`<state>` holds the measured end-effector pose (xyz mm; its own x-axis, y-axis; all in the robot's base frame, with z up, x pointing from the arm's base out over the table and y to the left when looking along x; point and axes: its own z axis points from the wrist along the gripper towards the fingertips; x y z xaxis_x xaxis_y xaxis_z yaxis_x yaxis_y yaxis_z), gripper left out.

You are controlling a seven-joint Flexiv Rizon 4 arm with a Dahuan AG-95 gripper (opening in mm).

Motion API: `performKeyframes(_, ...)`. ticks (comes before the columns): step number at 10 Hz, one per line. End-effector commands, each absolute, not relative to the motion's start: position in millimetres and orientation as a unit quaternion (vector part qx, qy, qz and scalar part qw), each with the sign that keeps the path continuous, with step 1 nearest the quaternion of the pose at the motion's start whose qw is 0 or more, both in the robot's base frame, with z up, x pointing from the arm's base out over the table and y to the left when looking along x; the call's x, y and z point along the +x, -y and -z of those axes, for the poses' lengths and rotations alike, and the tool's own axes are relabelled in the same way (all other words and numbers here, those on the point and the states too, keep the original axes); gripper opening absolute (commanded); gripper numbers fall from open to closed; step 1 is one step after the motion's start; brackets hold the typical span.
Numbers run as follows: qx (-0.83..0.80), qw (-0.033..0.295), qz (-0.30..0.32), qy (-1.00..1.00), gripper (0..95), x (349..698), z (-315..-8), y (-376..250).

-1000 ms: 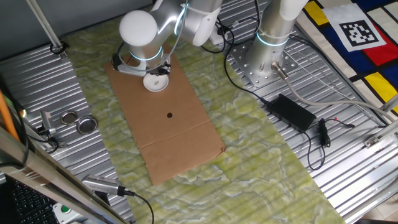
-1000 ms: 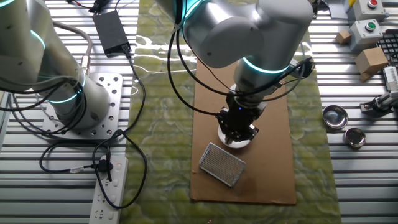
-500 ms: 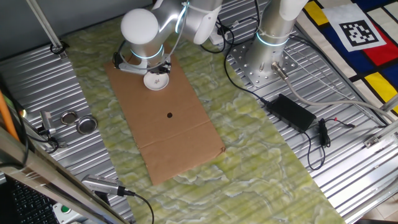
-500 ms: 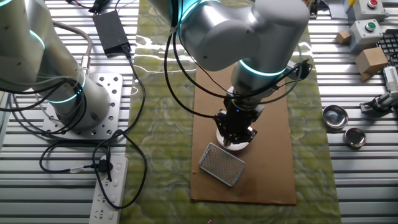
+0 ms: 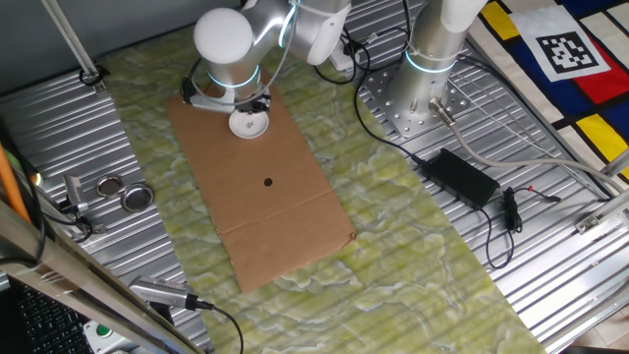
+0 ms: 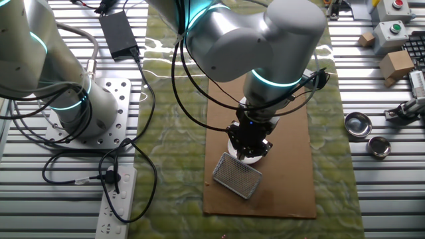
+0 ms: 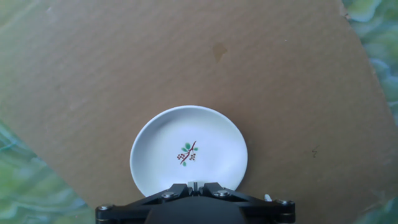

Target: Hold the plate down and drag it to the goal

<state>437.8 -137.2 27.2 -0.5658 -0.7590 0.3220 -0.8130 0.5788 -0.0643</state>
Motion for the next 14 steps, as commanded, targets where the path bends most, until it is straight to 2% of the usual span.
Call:
performKeyframes(1, 0.448, 0.132, -0.104, 0.878, 0.0, 437.3, -27.6, 137.8)
performKeyframes(14, 0.457, 0.134, -0.105, 0.873, 0.0, 430.1, -27.8, 146.9)
